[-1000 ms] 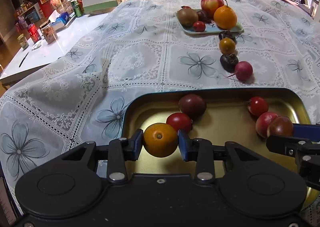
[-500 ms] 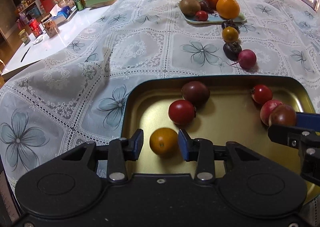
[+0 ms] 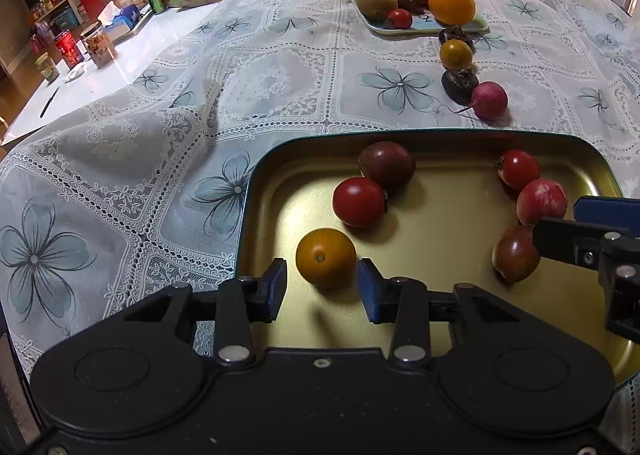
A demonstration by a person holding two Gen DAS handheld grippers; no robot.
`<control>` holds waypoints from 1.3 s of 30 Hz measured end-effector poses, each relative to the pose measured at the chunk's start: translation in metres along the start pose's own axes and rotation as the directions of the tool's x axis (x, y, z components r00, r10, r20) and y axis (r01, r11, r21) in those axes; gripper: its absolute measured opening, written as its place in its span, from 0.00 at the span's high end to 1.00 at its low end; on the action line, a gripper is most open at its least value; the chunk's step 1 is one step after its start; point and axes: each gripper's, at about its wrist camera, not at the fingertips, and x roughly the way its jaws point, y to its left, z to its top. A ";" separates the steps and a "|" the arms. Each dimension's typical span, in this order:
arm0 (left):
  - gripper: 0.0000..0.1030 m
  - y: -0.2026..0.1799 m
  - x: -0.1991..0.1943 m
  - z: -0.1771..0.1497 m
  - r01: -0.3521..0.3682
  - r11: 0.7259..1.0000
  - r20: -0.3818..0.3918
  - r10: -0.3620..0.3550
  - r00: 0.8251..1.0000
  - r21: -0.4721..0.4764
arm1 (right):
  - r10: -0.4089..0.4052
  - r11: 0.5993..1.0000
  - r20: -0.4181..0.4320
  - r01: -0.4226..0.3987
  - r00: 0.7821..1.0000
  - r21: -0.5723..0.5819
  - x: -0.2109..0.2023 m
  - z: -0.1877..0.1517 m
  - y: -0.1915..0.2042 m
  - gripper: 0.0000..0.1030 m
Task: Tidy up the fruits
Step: 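Carry both fruits over the gold tray and open both grippers to drop them, then grasp the pink radish with the right gripper while the left grasps a dark plum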
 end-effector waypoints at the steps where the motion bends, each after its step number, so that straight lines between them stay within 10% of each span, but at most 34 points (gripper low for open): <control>1: 0.53 0.000 0.000 0.000 0.000 1.000 -0.001 0.000 1.000 0.000 | -0.001 1.000 -0.001 0.001 1.000 0.000 0.000 0.000 0.000 0.62; 26: 0.53 -0.005 -0.003 0.000 0.003 1.000 0.003 -0.003 1.000 0.017 | -0.016 1.000 -0.016 0.016 1.000 0.023 -0.004 0.008 -0.010 0.60; 39: 0.53 -0.007 -0.008 0.033 0.032 0.999 0.053 -0.034 0.998 0.043 | -0.180 0.974 0.040 0.173 0.983 0.147 -0.012 0.051 -0.060 0.54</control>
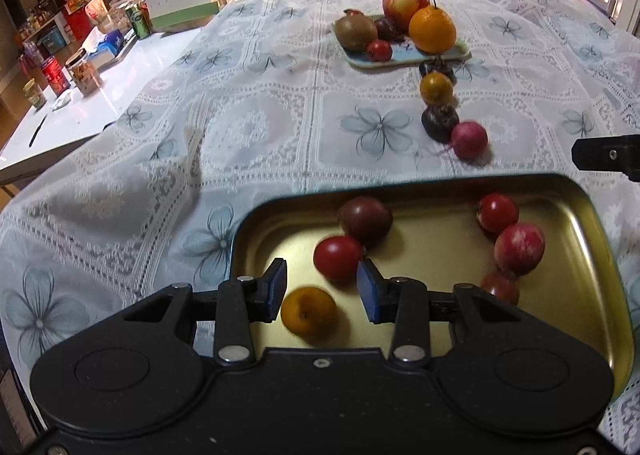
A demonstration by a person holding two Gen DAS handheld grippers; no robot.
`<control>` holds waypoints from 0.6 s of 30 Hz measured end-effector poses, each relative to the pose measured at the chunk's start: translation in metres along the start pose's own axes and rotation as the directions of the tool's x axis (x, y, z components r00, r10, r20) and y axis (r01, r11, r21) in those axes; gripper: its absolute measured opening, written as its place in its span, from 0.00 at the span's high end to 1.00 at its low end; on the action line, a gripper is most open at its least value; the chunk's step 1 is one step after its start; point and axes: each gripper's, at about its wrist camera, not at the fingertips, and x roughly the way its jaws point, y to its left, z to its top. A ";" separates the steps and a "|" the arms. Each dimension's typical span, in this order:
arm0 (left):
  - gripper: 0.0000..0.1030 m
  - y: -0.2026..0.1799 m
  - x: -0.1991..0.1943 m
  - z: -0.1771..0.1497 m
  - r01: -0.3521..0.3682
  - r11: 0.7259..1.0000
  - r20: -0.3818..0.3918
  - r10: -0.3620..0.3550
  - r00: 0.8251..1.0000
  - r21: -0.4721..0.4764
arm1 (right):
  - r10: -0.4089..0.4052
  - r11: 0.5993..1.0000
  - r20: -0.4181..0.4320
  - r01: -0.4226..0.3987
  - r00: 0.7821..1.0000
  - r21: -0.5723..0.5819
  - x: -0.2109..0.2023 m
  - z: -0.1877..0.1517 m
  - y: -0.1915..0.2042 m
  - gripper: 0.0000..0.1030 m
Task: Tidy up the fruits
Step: 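Grasp the pink radish with the right gripper while the left grasps a dark plum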
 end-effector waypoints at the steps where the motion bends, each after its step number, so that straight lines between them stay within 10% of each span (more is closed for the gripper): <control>1: 0.53 0.001 0.001 0.005 -0.001 1.000 0.009 0.001 1.000 0.001 | 0.015 1.000 -0.009 -0.015 1.000 0.018 0.004 0.005 -0.004 0.54; 9: 0.53 0.007 0.015 0.043 -0.006 1.000 0.037 0.007 0.999 -0.014 | 0.139 0.989 -0.088 -0.134 0.986 0.057 0.045 0.040 -0.006 0.54; 18: 0.53 0.012 0.040 0.063 -0.008 0.999 -0.009 0.008 1.000 -0.038 | 0.107 0.992 -0.182 -0.092 0.977 0.088 0.105 0.058 0.015 0.54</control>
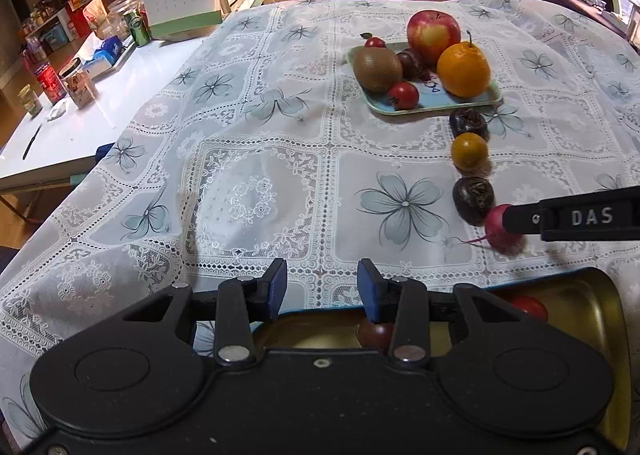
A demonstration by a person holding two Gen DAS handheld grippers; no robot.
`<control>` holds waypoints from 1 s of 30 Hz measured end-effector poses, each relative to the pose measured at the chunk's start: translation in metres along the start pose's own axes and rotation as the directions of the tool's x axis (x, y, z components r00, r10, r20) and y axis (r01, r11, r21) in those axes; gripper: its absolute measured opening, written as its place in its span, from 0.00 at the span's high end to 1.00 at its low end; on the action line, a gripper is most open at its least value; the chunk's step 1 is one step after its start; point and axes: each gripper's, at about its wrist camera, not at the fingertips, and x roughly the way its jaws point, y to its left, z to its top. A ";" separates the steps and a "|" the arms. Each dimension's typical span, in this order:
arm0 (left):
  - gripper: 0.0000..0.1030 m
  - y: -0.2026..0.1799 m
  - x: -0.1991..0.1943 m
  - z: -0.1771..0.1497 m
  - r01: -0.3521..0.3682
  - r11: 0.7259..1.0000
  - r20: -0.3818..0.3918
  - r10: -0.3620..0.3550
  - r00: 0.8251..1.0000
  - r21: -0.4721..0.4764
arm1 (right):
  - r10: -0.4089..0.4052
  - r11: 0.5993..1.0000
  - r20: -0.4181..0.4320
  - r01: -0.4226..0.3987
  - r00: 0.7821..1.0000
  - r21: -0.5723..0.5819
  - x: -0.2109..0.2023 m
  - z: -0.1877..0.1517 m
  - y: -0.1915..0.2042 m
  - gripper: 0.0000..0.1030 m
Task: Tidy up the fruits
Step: 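Grasp the pink radish with the right gripper while the left grasps a dark plum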
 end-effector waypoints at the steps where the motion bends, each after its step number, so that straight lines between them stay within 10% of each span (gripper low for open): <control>1: 0.53 0.000 0.002 0.001 -0.001 1.000 -0.004 0.001 1.000 -0.002 | -0.005 1.000 -0.011 0.005 1.000 0.006 0.005 0.001 0.000 0.54; 14: 0.53 0.005 0.019 0.012 0.011 1.000 -0.029 -0.011 1.000 -0.008 | -0.035 0.997 -0.064 0.039 0.997 0.070 0.039 0.005 -0.005 0.63; 30: 0.53 -0.088 0.029 0.051 0.201 0.964 0.016 -0.207 0.978 0.176 | -0.104 0.980 0.117 0.081 0.988 0.184 -0.030 -0.020 -0.080 0.62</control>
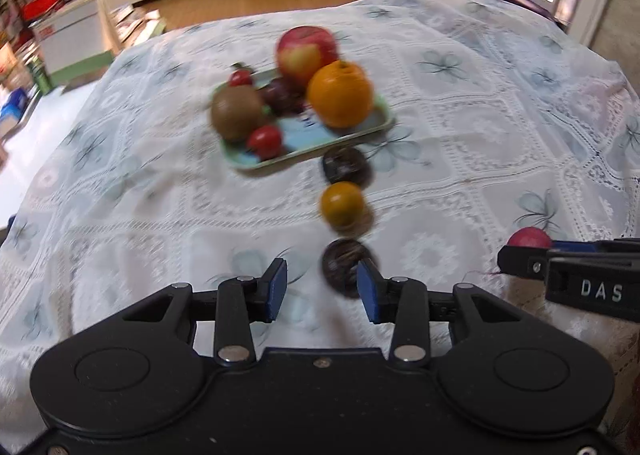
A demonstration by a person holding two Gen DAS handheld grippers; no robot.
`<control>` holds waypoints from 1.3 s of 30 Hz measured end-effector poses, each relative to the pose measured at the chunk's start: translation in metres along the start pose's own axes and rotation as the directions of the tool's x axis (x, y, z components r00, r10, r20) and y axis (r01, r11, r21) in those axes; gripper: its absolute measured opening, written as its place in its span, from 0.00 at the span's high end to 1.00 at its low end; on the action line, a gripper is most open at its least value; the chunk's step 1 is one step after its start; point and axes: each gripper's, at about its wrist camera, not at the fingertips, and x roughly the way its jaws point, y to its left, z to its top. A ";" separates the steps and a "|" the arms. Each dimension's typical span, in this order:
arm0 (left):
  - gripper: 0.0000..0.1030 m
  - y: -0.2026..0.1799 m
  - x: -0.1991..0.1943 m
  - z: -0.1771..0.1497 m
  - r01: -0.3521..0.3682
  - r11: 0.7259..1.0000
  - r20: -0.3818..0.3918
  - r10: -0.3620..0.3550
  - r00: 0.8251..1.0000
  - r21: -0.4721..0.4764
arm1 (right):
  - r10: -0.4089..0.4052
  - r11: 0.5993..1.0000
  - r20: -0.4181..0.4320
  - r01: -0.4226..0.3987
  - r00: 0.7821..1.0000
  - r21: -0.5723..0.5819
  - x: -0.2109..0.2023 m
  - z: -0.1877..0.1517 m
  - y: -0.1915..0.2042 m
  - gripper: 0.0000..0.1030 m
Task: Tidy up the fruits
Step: 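Grasp the pink radish with the right gripper while the left grasps a dark plum, then carry the radish and dark plum over the gold tray and open both grippers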
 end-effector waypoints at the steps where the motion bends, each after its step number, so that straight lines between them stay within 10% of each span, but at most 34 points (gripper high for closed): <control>1: 0.52 -0.006 0.004 0.003 0.002 1.000 0.005 -0.002 1.000 0.020 | 0.004 1.000 0.000 -0.004 1.000 0.014 0.001 0.000 -0.004 0.62; 23: 0.54 -0.011 0.059 0.002 -0.001 1.000 -0.047 0.002 0.999 0.015 | 0.028 1.000 -0.015 -0.028 1.000 -0.005 0.005 -0.011 -0.005 0.62; 39: 0.54 0.008 -0.061 -0.031 0.004 0.999 0.044 -0.002 0.999 -0.039 | 0.126 0.986 0.037 -0.121 0.991 -0.110 -0.058 -0.036 0.016 0.62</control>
